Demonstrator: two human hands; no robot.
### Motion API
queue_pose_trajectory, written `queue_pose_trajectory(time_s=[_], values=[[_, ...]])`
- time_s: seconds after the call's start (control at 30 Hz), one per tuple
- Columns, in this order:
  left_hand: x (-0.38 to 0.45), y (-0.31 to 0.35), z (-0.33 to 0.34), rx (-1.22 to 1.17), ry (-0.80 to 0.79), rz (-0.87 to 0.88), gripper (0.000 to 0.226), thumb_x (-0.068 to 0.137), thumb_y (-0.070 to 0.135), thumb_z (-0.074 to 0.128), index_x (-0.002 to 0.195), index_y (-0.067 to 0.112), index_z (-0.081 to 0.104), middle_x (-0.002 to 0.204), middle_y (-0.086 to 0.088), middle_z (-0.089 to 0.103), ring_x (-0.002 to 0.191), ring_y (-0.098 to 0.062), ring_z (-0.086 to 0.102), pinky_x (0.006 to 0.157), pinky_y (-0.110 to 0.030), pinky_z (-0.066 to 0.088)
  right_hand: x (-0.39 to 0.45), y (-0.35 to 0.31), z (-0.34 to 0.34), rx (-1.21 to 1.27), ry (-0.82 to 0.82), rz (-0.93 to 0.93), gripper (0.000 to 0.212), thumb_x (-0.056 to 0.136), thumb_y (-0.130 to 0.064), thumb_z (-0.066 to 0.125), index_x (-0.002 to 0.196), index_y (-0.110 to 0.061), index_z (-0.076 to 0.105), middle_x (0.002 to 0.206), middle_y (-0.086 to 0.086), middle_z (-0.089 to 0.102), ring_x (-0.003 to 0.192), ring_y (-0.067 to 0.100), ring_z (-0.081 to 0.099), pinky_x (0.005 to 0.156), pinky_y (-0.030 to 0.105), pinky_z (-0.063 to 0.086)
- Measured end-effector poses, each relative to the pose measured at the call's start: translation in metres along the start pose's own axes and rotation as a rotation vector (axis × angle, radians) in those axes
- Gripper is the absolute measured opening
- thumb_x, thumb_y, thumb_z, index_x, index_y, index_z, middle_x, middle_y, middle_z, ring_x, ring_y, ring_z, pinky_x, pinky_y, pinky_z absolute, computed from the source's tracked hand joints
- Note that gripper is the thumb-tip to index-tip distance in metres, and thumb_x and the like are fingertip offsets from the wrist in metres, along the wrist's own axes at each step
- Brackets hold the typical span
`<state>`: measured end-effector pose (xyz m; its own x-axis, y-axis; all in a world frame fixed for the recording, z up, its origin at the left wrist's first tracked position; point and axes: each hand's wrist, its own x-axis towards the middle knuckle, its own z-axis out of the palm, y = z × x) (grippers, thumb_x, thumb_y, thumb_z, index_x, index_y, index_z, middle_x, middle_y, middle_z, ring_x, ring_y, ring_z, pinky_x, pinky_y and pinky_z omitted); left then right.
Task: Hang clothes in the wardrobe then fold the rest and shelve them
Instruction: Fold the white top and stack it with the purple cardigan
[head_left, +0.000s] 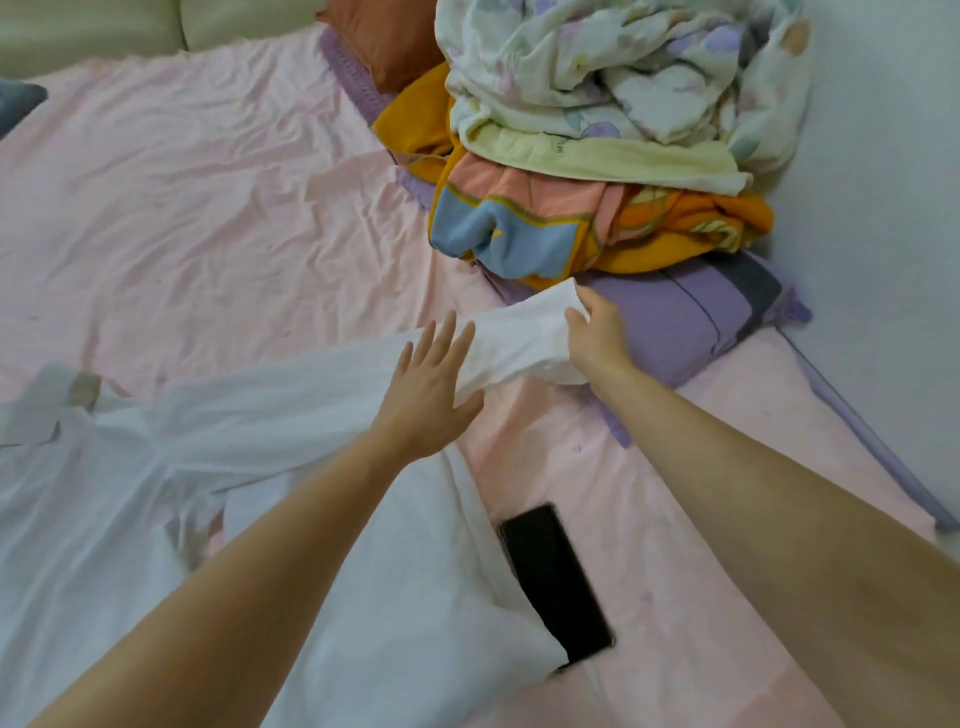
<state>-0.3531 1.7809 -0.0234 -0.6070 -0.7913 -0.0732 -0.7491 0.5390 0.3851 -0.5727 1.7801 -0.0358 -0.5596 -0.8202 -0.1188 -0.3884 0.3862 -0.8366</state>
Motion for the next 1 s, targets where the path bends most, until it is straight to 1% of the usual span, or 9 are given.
queue_pose_trajectory(time_s=[0.2, 0.33, 0.5, 0.63, 0.73, 0.8, 0.9, 0.93, 1.0], values=[[0.002, -0.016, 0.062, 0.243, -0.368, -0.118, 0.096, 0.090, 0.039, 0.058, 0.153, 0.024, -0.014, 0.159, -0.005, -0.021, 0.146, -0.029, -0.018, 0.119, -0.047, -0.004, 0.005, 0.065, 0.011, -0.211, 0.059, 0.044, 0.039, 0.101, -0.017, 0.041, 0.139, -0.010, 0.049, 0.137, 0.016, 0.053, 0.124, 0.035, 0.048, 0.098, 0.036, 0.037], [0.010, -0.016, 0.082, 0.258, -0.312, -0.152, 0.088, 0.092, 0.009, 0.048, 0.153, 0.023, -0.014, 0.160, -0.005, -0.020, 0.147, -0.030, -0.014, 0.119, -0.050, 0.000, -0.001, 0.074, 0.023, -0.108, 0.219, -0.044, 0.031, 0.100, -0.015, 0.043, 0.123, -0.001, 0.059, 0.120, 0.021, 0.062, 0.109, 0.038, 0.055, 0.084, 0.037, 0.038], [0.015, -0.018, 0.095, 0.305, -0.276, -0.129, 0.075, 0.092, -0.008, 0.027, 0.154, 0.017, -0.008, 0.162, -0.003, -0.011, 0.149, -0.024, -0.004, 0.120, -0.042, 0.009, -0.018, 0.099, 0.038, -0.373, 0.126, 0.028, 0.029, 0.095, -0.021, 0.049, 0.118, -0.005, 0.057, 0.122, 0.016, 0.058, 0.112, 0.035, 0.053, 0.084, 0.038, 0.040], [0.010, -0.015, 0.112, 0.274, -0.423, -0.078, 0.073, 0.095, -0.005, 0.026, 0.154, 0.021, -0.009, 0.161, -0.002, -0.016, 0.148, -0.026, -0.010, 0.119, -0.048, 0.002, -0.035, 0.103, 0.063, -0.443, 0.211, 0.163, 0.052, 0.089, -0.042, 0.060, 0.121, -0.003, 0.045, 0.129, 0.014, 0.051, 0.120, 0.030, 0.049, 0.088, 0.039, 0.043], [0.001, -0.015, 0.124, 0.315, -0.493, -0.065, 0.072, 0.099, 0.000, 0.026, 0.152, 0.026, -0.014, 0.159, -0.003, -0.021, 0.147, -0.029, -0.017, 0.117, -0.054, -0.005, -0.043, 0.108, 0.074, -0.478, 0.104, 0.356, 0.073, 0.090, -0.048, 0.057, 0.135, 0.004, 0.032, 0.140, 0.021, 0.043, 0.127, 0.035, 0.044, 0.103, 0.040, 0.039], [-0.001, -0.018, 0.127, 0.326, -0.498, -0.061, 0.074, 0.098, -0.002, 0.028, 0.152, 0.027, -0.015, 0.159, -0.003, -0.022, 0.146, -0.030, -0.017, 0.117, -0.054, -0.005, -0.041, 0.109, 0.073, -0.497, 0.016, 0.419, 0.076, 0.089, -0.046, 0.058, 0.139, 0.003, 0.029, 0.140, 0.019, 0.043, 0.125, 0.034, 0.046, 0.102, 0.039, 0.041], [0.000, -0.020, 0.121, 0.183, -0.535, -0.075, 0.081, 0.091, -0.006, 0.035, 0.154, 0.024, -0.006, 0.161, -0.002, -0.015, 0.148, -0.026, -0.012, 0.119, -0.049, -0.002, -0.031, 0.100, 0.066, -0.339, -0.117, 0.513, 0.058, 0.083, -0.030, 0.063, 0.134, -0.014, 0.040, 0.120, 0.011, 0.058, 0.107, 0.031, 0.059, 0.083, 0.036, 0.053], [0.001, -0.017, 0.115, 0.033, -0.505, -0.123, 0.077, 0.091, -0.005, 0.037, 0.155, 0.022, 0.003, 0.162, -0.002, -0.006, 0.149, -0.025, -0.004, 0.120, -0.044, 0.003, -0.028, 0.095, 0.065, -0.303, -0.138, 0.498, 0.054, 0.080, -0.027, 0.063, 0.130, -0.018, 0.043, 0.116, 0.009, 0.060, 0.104, 0.031, 0.060, 0.082, 0.036, 0.053], [0.004, -0.008, 0.097, -0.490, -0.350, -0.333, 0.063, 0.092, -0.001, 0.040, 0.151, 0.018, 0.028, 0.155, -0.003, 0.028, 0.142, -0.023, 0.027, 0.113, -0.031, 0.023, -0.024, 0.077, 0.061, -0.192, -0.120, 0.381, 0.051, 0.080, -0.025, 0.065, 0.128, -0.014, 0.050, 0.121, 0.012, 0.061, 0.109, 0.031, 0.059, 0.091, 0.039, 0.051]])
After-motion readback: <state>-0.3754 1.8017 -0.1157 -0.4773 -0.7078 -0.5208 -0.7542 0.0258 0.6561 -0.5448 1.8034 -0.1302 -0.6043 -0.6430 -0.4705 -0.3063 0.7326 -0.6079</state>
